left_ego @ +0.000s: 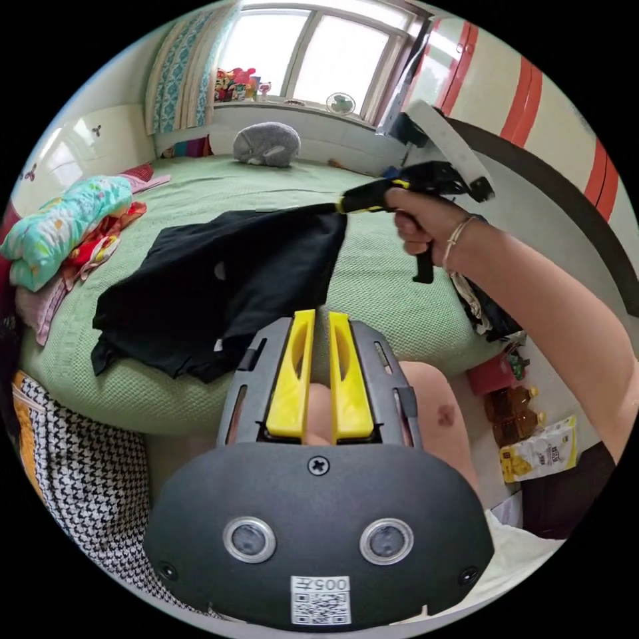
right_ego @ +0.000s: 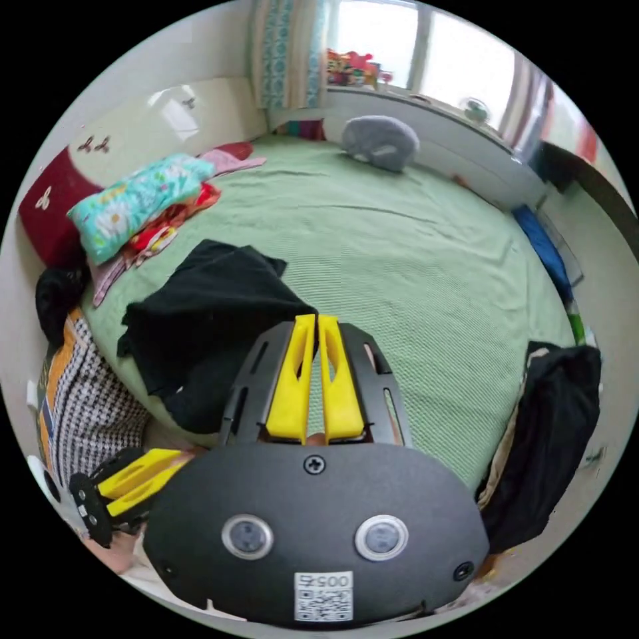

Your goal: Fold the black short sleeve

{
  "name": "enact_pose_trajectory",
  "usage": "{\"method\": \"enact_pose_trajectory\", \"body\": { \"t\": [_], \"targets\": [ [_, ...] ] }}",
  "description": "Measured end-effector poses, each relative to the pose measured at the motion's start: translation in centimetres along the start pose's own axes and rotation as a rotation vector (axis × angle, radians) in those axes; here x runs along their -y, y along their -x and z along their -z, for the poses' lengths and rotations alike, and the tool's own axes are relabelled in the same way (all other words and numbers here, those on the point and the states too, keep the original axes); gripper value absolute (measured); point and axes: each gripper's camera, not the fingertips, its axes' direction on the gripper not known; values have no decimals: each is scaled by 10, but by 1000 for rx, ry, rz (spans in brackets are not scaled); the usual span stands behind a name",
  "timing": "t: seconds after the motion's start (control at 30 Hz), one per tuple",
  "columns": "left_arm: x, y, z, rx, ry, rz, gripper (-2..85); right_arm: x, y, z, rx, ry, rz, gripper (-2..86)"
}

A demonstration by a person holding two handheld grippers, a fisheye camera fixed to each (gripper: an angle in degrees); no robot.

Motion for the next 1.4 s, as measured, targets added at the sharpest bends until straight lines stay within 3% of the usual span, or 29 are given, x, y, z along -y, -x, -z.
{"method": "enact_pose_trajectory", "body": {
  "t": [0.07,0.2,0.3,0.43,0.63,0.73,0.97,1.1,1.4],
  "targets": [
    [-10,17,6,21,5,23,49,-5,-52,-6,-33,26,-193,-16],
    [-20,47,9,82,25,57,57,-29,-97,-28,13,135,-314,-12],
    [-24,76,6,101,69,98,84,-49,-91,-33,-82,146,-218,-1],
    [-29,109,13,129,45,168,111,-69,-50,-27,26,145,9,62],
    [-34,123,6,183,91,101,135,-93,7,-24,116,163,238,102],
    [-34,126,-7,138,103,68,138,-102,15,-32,196,208,251,108],
    [-23,124,-28,216,202,66,114,-123,42,-53,90,288,288,103],
    [-20,119,-13,247,189,71,48,-126,44,-42,73,290,257,30],
    [-15,98,40,57,98,41,10,-171,24,13,59,215,203,-16]
  ]
}}
